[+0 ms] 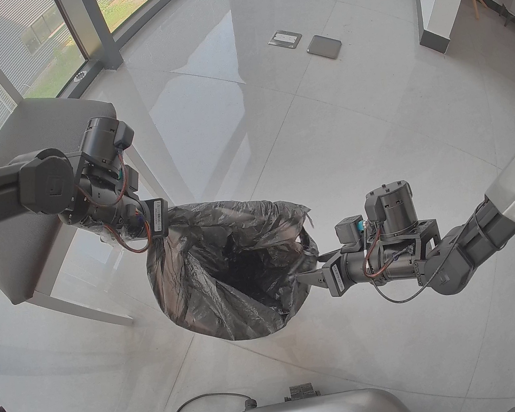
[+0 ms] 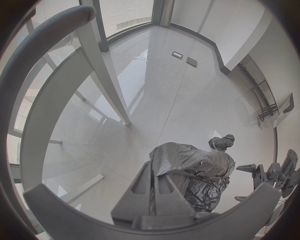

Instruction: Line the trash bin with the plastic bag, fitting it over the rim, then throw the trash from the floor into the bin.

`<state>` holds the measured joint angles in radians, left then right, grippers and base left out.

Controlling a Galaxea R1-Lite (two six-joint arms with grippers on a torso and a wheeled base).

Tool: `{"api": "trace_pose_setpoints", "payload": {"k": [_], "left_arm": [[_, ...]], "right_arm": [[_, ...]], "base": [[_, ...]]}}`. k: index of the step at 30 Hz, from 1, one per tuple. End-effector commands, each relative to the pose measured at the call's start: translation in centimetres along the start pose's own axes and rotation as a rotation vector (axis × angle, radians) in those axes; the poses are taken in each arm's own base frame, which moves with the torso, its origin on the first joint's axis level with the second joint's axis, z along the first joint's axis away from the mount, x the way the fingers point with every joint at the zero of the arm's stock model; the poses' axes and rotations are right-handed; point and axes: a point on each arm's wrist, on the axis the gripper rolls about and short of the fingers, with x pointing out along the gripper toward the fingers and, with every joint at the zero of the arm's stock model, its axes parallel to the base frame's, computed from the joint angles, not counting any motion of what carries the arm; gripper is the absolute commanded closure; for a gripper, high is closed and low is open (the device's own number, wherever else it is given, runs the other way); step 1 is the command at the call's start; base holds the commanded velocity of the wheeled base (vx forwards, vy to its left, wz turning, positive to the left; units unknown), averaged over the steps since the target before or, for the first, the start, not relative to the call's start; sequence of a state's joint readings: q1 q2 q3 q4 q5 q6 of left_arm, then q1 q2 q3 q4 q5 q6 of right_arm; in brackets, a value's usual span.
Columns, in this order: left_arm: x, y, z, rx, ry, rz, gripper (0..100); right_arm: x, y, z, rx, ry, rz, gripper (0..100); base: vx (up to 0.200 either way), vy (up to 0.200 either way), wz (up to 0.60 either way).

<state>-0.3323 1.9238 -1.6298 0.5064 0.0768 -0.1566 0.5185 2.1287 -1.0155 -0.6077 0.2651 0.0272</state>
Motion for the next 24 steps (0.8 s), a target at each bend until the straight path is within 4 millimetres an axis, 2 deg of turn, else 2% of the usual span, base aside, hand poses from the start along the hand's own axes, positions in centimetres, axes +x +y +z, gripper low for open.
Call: {"api": "trace_pose_setpoints", "payload": {"k": [1,9,17,24], "left_arm": [[0.3,-0.3,0.2,-0.002,-0.022,-0.007,100],[0.8,-0.7,0.7,-0.005,-0.068,-0.020,100],[1.6,-0.2,2.0,-0.021,-0.100,0.000,100],[3.0,0.0,3.2,-0.022,-0.122,0.005,100]], "right_arm": [[-0.3,-0.3,0.2,0.000,-0.008,-0.009,0],[-1.1,-0.5,0.7,-0.003,-0.034,-0.019,0],[-2.1,0.0,0.9,-0.024,-0.061,-0.014,0],[-4.1,0.7,1.2,-0.051,-0.085,-0.010,0]], "base": [[0.000,0.000,0.00],[0.000,0.000,0.00],[0.000,0.000,0.00],[0.000,0.000,0.00]]}}
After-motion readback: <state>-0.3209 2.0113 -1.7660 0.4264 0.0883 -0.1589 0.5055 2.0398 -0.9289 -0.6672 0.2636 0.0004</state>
